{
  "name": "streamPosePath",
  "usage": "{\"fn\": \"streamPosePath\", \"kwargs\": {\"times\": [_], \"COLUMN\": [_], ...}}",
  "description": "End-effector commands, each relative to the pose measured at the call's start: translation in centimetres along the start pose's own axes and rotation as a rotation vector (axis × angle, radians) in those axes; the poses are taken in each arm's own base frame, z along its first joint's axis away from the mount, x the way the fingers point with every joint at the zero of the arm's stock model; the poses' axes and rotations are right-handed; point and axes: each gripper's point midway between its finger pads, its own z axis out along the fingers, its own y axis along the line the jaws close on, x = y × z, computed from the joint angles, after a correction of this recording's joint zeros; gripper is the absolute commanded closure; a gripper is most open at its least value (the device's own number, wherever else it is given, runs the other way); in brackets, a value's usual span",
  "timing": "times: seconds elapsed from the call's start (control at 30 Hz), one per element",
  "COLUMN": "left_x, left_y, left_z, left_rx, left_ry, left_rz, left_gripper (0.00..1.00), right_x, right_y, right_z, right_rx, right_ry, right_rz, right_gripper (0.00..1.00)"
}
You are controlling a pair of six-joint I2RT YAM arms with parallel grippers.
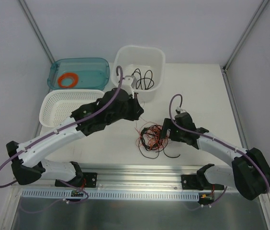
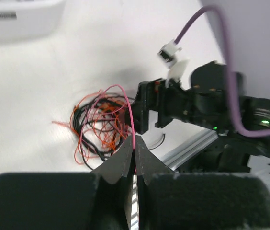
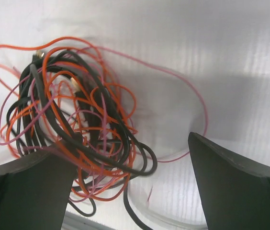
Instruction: Untangle the cables
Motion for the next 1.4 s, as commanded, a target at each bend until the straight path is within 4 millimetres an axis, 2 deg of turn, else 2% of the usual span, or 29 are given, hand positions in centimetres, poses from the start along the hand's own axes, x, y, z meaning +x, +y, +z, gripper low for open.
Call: {"fn": "streamPosePath", "kwargs": {"times": [0.0, 0.03, 0.1, 0.13, 0.2, 0.23, 0.3, 0.33, 0.43, 0.57, 0.7, 0.8, 0.83, 0.87, 0.9, 0.93, 1.0, 1.03, 1.1, 1.17, 1.33, 1.37], "left_x": [-5.5, -7.5, -9.8, -11.9, -14.1, -16.0, -17.7, -19.0, -20.5, -21.3, -21.1, -20.2, -19.5, -19.3, -19.9, -19.3, -19.6, -19.8, -20.1, -20.8, -22.6, -23.1], "left_y": [-1.5, -2.4, -3.0, -3.8, -4.4, -5.0, -5.4, -5.7, -5.5, -3.6, -2.0, -1.0, -0.5, -0.1, 1.8, 2.3, 4.8, 6.8, 8.5, 10.3, 13.3, 14.6], "left_z": [-5.3, -6.9, -9.5, -11.5, -14.0, -16.2, -18.0, -19.6, -21.2, -21.0, -19.1, -15.8, -14.0, -13.1, -12.5, -11.2, -10.3, -10.0, -9.9, -10.7, -14.0, -14.7], "left_rx": [0.073, 0.102, 0.133, 0.158, 0.184, 0.204, 0.217, 0.225, 0.205, 0.088, -0.006, -0.055, -0.076, -0.083, -0.13, -0.119, -0.176, -0.231, -0.275, -0.316, -0.397, -0.434], "left_ry": [-0.149, -0.203, -0.277, -0.34, -0.412, -0.475, -0.529, -0.577, -0.632, -0.663, -0.645, -0.584, -0.546, -0.529, -0.528, -0.496, -0.493, -0.5, -0.507, -0.534, -0.618, -0.635], "left_rz": [0.147, 0.182, 0.203, 0.222, 0.235, 0.243, 0.249, 0.26, 0.272, 0.272, 0.265, 0.276, 0.27, 0.262, 0.232, 0.188, 0.115, 0.062, 0.031, -0.003, -0.04, -0.047], "left_gripper": [0.99, 0.98, 0.98, 0.98, 0.99, 0.99, 0.99, 1.0, 1.0, 1.0, 1.0, 1.0, 1.0, 1.0, 1.0, 1.0, 1.0, 1.0, 1.0, 1.0, 1.0, 1.0], "right_x": [-0.5, -0.7, -0.5, -0.6, -0.7, -0.5, -0.6, -0.6, -0.9, -1.7, -3.0, -3.6, -4.5, -4.8, -4.5, -5.1, -5.1, -5.2, -5.3, -5.6, -5.6, -5.6], "right_y": [-0.3, -0.4, -1.1, -1.3, -2.0, -2.2, -2.8, -2.9, -2.9, -2.4, -1.7, -1.6, -1.0, -0.9, -1.2, -0.7, -0.6, -0.5, -0.3, 0.0, -0.2, -0.1], "right_z": [0.0, -0.2, -0.4, -0.4, -0.5, -0.5, -0.7, -0.8, -1.4, -2.8, -5.4, -7.6, -8.8, -9.5, -10.1, -11.0, -12.5, -13.0, -14.5, -15.5, -17.1, -17.2], "right_rx": [-0.005, 0.0, 0.023, 0.033, 0.048, 0.045, 0.055, 0.057, 0.054, 0.032, 0.018, 0.013, -0.004, -0.009, 0.001, -0.01, -0.02, -0.025, -0.039, -0.05, -0.053, -0.056], "right_ry": [0.006, 0.003, 0.016, 0.013, 0.014, 0.022, 0.019, 0.02, 0.011, -0.014, -0.049, -0.082, -0.12, -0.133, -0.122, -0.143, -0.158, -0.164, -0.184, -0.2, -0.238, -0.24], "right_rz": [0.076, 0.078, 0.083, 0.089, 0.107, 0.116, 0.133, 0.136, 0.126, 0.09, 0.031, -0.02, -0.032, -0.044, -0.062, -0.072, -0.094, -0.102, -0.123, -0.135, -0.15, -0.152], "right_gripper": [0.03, 0.04, 0.04, 0.04, 0.04, 0.04, 0.04, 0.04, 0.04, 0.03, 0.01, 0.0, 0.0, 0.01, 0.03, 0.03, 0.03, 0.03, 0.03, 0.03, 0.03, 0.03]}}
